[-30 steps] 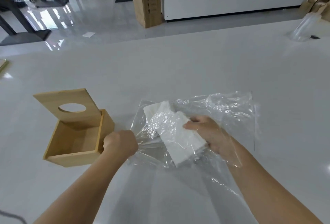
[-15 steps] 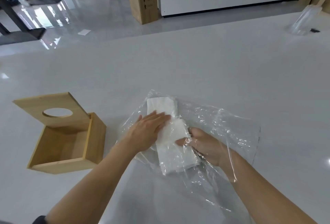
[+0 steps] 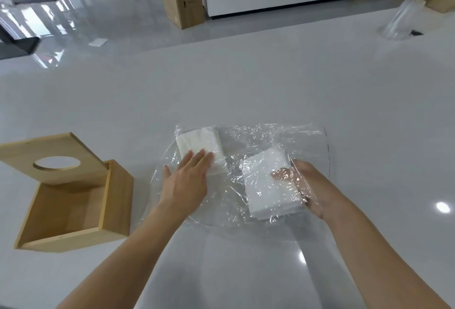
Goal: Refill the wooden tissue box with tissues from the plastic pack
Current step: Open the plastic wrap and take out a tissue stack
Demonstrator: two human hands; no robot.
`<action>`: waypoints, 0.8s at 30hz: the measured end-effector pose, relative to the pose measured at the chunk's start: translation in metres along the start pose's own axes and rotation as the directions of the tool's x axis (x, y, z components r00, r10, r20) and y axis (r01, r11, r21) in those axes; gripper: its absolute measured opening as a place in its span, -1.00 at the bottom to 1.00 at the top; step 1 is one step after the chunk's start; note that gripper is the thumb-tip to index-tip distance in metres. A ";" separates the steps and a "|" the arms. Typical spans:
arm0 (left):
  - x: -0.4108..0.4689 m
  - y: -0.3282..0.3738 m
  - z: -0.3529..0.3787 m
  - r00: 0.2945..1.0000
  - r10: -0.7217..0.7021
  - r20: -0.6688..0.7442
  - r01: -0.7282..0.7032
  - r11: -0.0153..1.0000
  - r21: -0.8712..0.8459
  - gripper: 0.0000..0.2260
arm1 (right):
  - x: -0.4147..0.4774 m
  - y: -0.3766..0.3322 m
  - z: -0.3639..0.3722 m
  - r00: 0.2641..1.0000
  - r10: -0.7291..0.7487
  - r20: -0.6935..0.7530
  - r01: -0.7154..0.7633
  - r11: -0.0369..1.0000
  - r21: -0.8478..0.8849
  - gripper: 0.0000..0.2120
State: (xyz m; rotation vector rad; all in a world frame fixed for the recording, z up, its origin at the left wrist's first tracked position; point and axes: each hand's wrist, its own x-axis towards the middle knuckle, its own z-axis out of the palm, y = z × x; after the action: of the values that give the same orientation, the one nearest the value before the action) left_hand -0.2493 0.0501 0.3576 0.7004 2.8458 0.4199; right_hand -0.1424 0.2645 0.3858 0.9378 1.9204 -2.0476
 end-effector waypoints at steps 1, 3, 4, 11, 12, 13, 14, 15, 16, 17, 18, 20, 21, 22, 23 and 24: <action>-0.001 0.000 0.000 1.000 -0.005 -0.012 0.005 1.000 0.001 -0.62 | -0.001 -0.001 -0.003 1.000 -0.020 -0.014 0.020 1.000 0.004 -0.69; -0.003 -0.001 -0.002 0.999 -0.002 -0.036 0.002 1.000 0.001 -0.63 | 0.000 -0.002 -0.011 0.995 -0.043 -0.094 0.043 0.999 0.002 -0.77; -0.003 -0.001 -0.002 0.999 0.000 -0.037 0.000 1.000 0.005 -0.63 | -0.001 -0.004 -0.014 0.988 -0.051 -0.145 0.050 0.999 -0.009 -0.73; -0.006 0.008 -0.006 0.999 -0.012 -0.032 0.013 1.000 0.004 -0.65 | -0.018 -0.024 -0.042 0.898 -0.184 -0.399 0.164 0.983 -0.083 -0.80; -0.006 0.009 -0.006 0.999 -0.014 -0.030 0.015 1.000 0.012 -0.65 | -0.020 -0.026 -0.045 0.885 -0.200 -0.420 0.176 0.980 -0.096 -0.81; -0.006 0.011 -0.005 0.999 -0.014 -0.030 0.015 1.000 0.022 -0.66 | -0.022 -0.029 -0.048 0.875 -0.211 -0.436 0.185 0.977 -0.102 -0.82; -0.005 0.011 -0.005 0.999 -0.014 -0.033 0.015 0.999 0.032 -0.66 | -0.024 -0.031 -0.051 0.864 -0.225 -0.450 0.198 0.974 -0.106 -0.81; -0.005 0.012 -0.005 0.999 -0.013 -0.037 0.015 0.999 0.039 -0.66 | -0.027 -0.035 -0.053 0.853 -0.236 -0.465 0.210 0.972 -0.109 -0.80; -0.005 0.013 -0.004 0.999 -0.012 -0.041 0.014 0.999 0.047 -0.66 | -0.029 -0.038 -0.055 0.843 -0.247 -0.478 0.221 0.969 -0.112 -0.79; -0.005 0.013 -0.004 0.999 -0.010 -0.049 0.012 0.998 0.054 -0.66 | -0.032 -0.041 -0.056 0.834 -0.257 -0.488 0.231 0.966 -0.114 -0.79; -0.004 0.013 -0.003 0.998 -0.007 -0.058 0.010 0.998 0.060 -0.66 | -0.034 -0.045 -0.058 0.826 -0.269 -0.495 0.245 0.963 -0.114 -0.80; -0.004 0.013 -0.002 0.996 0.008 -0.083 -0.002 0.997 0.074 -0.67 | -0.038 -0.052 -0.060 0.811 -0.295 -0.506 0.276 0.954 -0.113 -0.80; -0.004 0.014 -0.002 0.995 0.021 -0.098 -0.013 0.996 0.089 -0.67 | -0.041 -0.056 -0.060 0.803 -0.308 -0.511 0.292 0.950 -0.114 -0.80; -0.003 0.013 -0.001 0.993 0.036 -0.111 -0.024 0.994 0.107 -0.67 | -0.043 -0.060 -0.061 0.793 -0.323 -0.517 0.311 0.944 -0.113 -0.79; -0.003 0.013 0.000 0.991 0.049 -0.123 -0.035 0.993 0.115 -0.67 | -0.045 -0.064 -0.061 0.783 -0.336 -0.523 0.329 0.938 -0.110 -0.78; -0.003 0.013 0.000 0.990 0.057 -0.132 -0.042 0.992 0.118 -0.68 | -0.047 -0.068 -0.061 0.775 -0.350 -0.527 0.350 0.931 -0.104 -0.77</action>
State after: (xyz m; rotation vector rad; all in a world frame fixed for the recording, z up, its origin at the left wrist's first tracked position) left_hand -0.2416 0.0596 0.3621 0.7940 3.0052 0.3234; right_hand -0.1224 0.3189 0.4708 1.3627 2.5523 -2.1278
